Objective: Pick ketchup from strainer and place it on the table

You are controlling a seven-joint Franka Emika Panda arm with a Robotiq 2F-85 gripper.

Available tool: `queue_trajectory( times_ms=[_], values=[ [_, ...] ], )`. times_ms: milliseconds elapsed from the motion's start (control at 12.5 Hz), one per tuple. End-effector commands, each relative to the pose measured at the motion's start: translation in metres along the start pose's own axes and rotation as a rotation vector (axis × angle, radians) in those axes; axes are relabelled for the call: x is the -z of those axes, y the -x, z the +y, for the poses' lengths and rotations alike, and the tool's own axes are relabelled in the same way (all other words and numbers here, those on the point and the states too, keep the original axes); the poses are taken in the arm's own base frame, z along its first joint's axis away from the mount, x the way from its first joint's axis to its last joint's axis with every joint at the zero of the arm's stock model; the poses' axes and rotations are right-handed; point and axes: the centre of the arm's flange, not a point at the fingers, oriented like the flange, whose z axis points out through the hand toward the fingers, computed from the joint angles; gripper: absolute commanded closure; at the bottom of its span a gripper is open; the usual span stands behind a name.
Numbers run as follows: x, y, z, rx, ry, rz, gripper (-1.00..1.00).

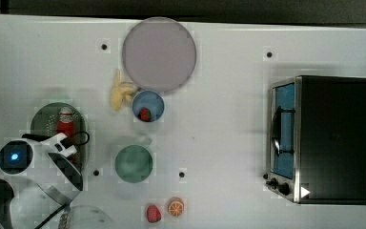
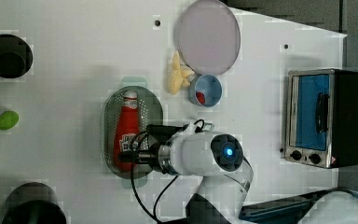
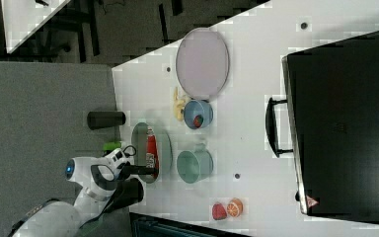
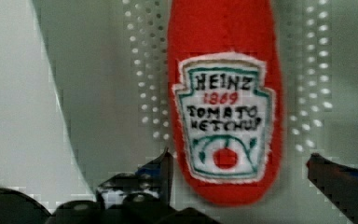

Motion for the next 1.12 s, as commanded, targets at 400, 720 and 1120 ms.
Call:
queue_trajectory(
  times_ms=[400,720,1120],
  values=[
    [-0.02,-0.008,-0.005,-0.031,-0.032,0.028,-0.92],
    [-0.01,-0.006,-0.013,-0.018,-0.045,0.049,-0.21],
    [0.068,0.002,-0.028,0.0,0.008,0.128,-0.21]
  ],
)
